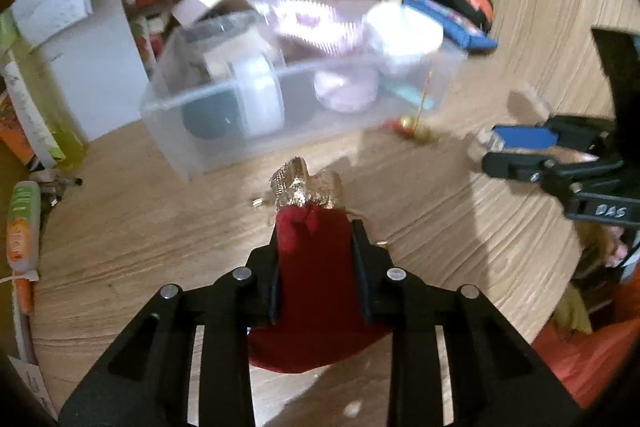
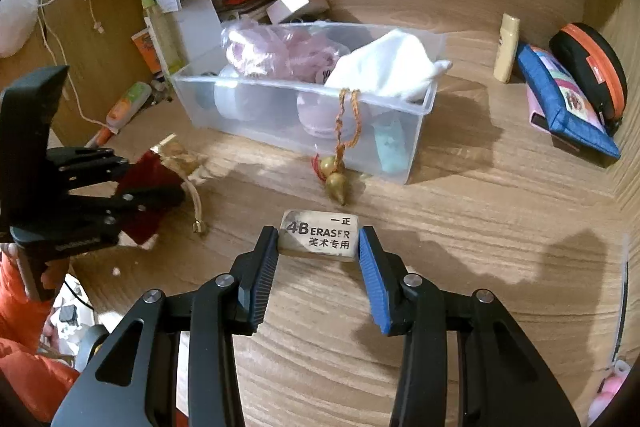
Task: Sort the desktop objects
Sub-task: 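Carry the eraser with the right tool while the left tool carries the red pouch into the box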
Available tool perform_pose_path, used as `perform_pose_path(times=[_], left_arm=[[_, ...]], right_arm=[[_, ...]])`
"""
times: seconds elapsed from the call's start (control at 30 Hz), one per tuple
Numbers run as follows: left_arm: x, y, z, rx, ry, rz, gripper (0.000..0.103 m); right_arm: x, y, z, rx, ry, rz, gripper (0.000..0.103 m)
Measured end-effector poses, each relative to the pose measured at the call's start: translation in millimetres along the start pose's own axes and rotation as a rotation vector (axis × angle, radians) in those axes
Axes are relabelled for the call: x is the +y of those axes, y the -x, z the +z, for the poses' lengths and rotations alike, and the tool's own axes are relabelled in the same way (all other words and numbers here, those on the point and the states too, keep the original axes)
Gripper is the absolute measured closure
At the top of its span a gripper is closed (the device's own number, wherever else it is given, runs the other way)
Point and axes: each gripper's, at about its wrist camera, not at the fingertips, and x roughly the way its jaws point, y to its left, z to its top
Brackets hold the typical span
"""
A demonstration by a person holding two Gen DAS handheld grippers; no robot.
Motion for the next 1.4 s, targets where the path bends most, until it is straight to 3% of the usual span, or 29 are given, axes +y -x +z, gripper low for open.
perform_pose_path(times=[0.27, 0.63, 0.73, 0.87, 1.03, 1.23, 1.4], left_arm=[[23.6, 36.1, 19.8, -0.121, 0.131, -0.028, 0.074], [41.5, 72.4, 53.3, -0.256, 0.179, -0.005, 0.074], [49.0, 79.0, 62.0, -0.3, 0.214, -0.061, 0.074], [56.5, 85.2, 74.7, -0.35, 0.25, -0.069, 0.074], [59.7, 80.1, 90.9, -0.368, 0.251, -0.009, 0.074], [63.0, 59.4, 108.1, -0.347, 0.25, -0.011, 0.074], [69.3, 29.7, 121.6, -0.297, 0.276, 0.001, 0.074]], right_arm=[[0.3, 31.7, 24.1, -0.115, 0.06, -0.054, 0.065], [-11.4, 54.2, 64.8, -0.233, 0.041, -0.071, 0.065], [-14.4, 56.6, 77.0, -0.264, 0.016, -0.072, 0.065], [-17.4, 54.5, 93.0, -0.288, -0.014, -0.052, 0.065], [-11.2, 50.5, 112.5, -0.314, 0.006, -0.052, 0.065], [-4.6, 41.5, 135.5, -0.337, 0.006, -0.037, 0.065], [-9.2, 12.8, 154.7, -0.301, -0.033, -0.043, 0.065]])
